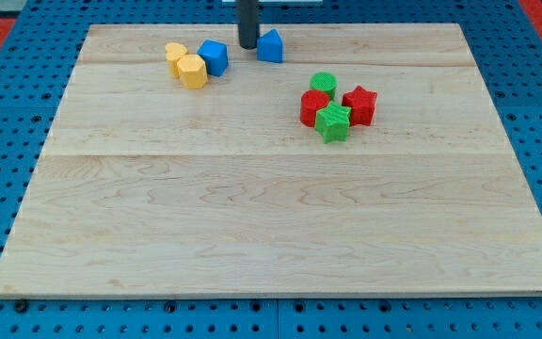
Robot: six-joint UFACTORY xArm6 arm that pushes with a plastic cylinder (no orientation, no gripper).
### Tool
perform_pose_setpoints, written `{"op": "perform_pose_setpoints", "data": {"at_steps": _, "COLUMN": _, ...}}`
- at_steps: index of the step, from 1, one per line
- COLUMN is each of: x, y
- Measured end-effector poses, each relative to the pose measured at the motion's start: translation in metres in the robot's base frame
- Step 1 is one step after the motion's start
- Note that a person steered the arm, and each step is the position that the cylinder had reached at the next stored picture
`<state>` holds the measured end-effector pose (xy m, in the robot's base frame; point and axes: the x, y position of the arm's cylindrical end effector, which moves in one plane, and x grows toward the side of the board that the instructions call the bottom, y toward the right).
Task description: Slide the blue cube to the blue triangle
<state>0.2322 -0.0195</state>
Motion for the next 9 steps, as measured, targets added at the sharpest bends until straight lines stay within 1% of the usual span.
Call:
{"op": "perform_pose_setpoints", "data": {"at_steps": 1, "x": 0.000, "y": 0.037}}
{"op": "perform_pose_setpoints", "data": {"at_steps": 2, "x": 0.000, "y": 0.037}}
{"op": "perform_pose_setpoints", "data": {"at_steps": 3, "x": -0.002, "y": 0.001}}
{"op": "perform_pose_setpoints", "data": {"at_steps": 4, "x": -0.010, "y": -0.063}}
{"op": "perform_pose_setpoints", "data": {"at_steps": 6, "x": -0.012, "y": -0.098}}
{"op": "perform_pose_setpoints", "data": {"at_steps": 7, "x": -0.012, "y": -0.129}}
{"op": "perform_pose_setpoints", "data": {"at_steps": 8, "x": -0.012, "y": -0.129}}
{"op": "perform_pose_setpoints", "data": {"at_steps": 9, "x": 0.009, "y": -0.126}}
